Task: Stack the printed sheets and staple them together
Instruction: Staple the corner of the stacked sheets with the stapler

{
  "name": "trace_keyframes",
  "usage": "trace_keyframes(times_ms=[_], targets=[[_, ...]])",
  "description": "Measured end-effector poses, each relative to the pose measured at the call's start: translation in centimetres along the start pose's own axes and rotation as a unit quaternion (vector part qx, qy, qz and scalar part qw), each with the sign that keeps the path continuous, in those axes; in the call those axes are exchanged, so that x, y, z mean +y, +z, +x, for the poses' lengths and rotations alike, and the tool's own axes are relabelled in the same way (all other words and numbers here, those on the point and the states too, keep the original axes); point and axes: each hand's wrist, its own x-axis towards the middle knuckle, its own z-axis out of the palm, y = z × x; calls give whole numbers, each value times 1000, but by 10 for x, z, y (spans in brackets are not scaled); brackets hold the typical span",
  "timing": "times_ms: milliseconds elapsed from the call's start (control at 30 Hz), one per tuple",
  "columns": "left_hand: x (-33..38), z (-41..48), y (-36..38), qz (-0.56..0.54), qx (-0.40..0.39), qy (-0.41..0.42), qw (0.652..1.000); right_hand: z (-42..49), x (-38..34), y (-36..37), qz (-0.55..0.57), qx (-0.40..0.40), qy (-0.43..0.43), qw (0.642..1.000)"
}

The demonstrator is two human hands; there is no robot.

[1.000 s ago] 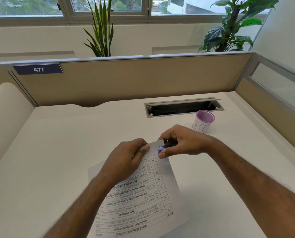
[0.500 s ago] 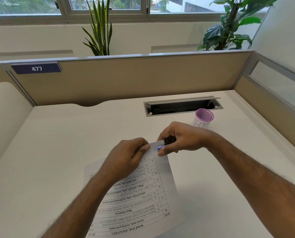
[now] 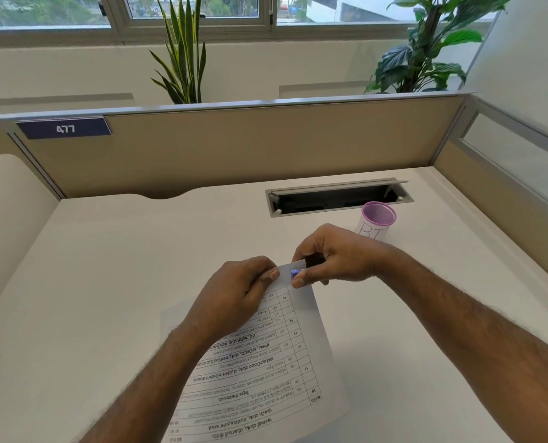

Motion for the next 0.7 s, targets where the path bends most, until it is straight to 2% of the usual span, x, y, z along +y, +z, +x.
trace_keyframes(times_ms=[167, 300, 367, 467, 600, 700], targets=[[-1, 1, -2, 5, 3, -16, 1000, -2, 7, -3, 15, 17, -2, 1000], [-4, -1, -7, -43, 16, -35, 998, -14, 32, -4, 97, 164, -20, 981], [-3, -3, -9, -69, 21, -42, 997, -19, 58, 7, 116, 234, 19, 965], [-2, -5, -11, -107, 40, -53, 992, -23, 113, 43, 79, 314, 142, 936], [1, -8, -15, -169, 59, -73, 981, -33, 169, 92, 17, 332, 239, 912], [2, -9, -18, -195, 78, -80, 974, -44, 188, 113, -6, 331, 246, 911]])
